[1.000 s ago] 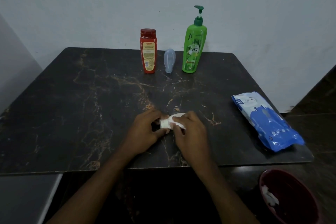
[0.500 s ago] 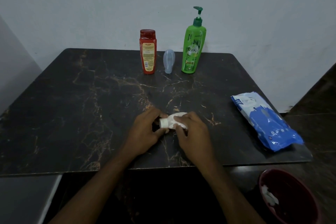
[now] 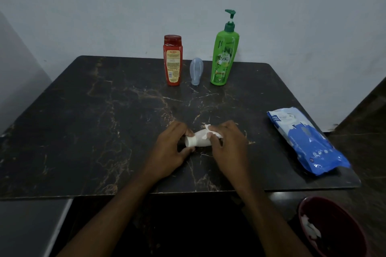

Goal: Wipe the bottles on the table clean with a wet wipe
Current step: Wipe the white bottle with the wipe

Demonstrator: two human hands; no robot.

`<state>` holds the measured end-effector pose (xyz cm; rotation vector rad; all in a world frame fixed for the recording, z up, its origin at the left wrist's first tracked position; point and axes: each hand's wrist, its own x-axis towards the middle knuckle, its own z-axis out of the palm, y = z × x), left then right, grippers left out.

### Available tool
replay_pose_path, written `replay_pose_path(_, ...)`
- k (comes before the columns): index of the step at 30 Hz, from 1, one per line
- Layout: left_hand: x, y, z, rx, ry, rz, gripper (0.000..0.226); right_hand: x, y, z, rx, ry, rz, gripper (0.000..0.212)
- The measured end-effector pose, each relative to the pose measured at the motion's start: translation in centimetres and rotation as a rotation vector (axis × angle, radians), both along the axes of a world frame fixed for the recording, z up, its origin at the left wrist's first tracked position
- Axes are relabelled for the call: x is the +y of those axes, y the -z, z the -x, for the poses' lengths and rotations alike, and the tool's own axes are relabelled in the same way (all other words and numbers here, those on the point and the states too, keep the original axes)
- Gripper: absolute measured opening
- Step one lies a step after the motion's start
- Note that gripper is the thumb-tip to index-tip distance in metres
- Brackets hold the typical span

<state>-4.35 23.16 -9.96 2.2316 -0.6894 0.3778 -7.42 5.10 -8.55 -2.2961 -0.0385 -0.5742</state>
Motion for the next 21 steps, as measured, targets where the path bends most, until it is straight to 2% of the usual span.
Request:
replay_pose_path(3, 0.0, 0.0, 0.0, -0.012, 0.006, -0.018, 0.037, 0.9, -0.1, 0.5, -0.013, -0.177, 0.046, 0.024)
replay_pose_path(7, 0.0, -0.1, 0.1, -0.024, 0.008, -0.025, 0.037, 0.2, -0.2, 0.0, 0.002, -0.002, 0.05, 0.027)
replay_pose_path(11, 0.0, -0.1, 0.2, -0.02, 0.006, -0.029, 0.036, 1.3, -0.4, 0.6, -0.009, -0.224, 0.107, 0.026)
replay_pose_path(15, 0.0, -0.2, 0.1, -0.02, -0.002, -0.045, 0.037, 0.0, -1.0, -0.4, 0.071, -0.006, 0.057, 0.027)
replay_pose_path(18, -0.1, -0.2, 0.1, -0.02, 0.001, -0.052, 0.035, 0.9, -1.3, 0.1, 0.059, -0.153, 0.203, 0.026)
replay_pose_path(19, -0.1, -0.2, 0.1, -0.02, 0.005, -0.05, 0.034, 1.2, -1.4, 0.4, 0.056, -0.217, 0.217, 0.023)
replay_pose_path(21, -0.1, -0.2, 0.2, -0.018, 0.005, -0.053, 0.033, 1.1, -1.4, 0.3, 0.057, -0.203, 0.195, 0.023)
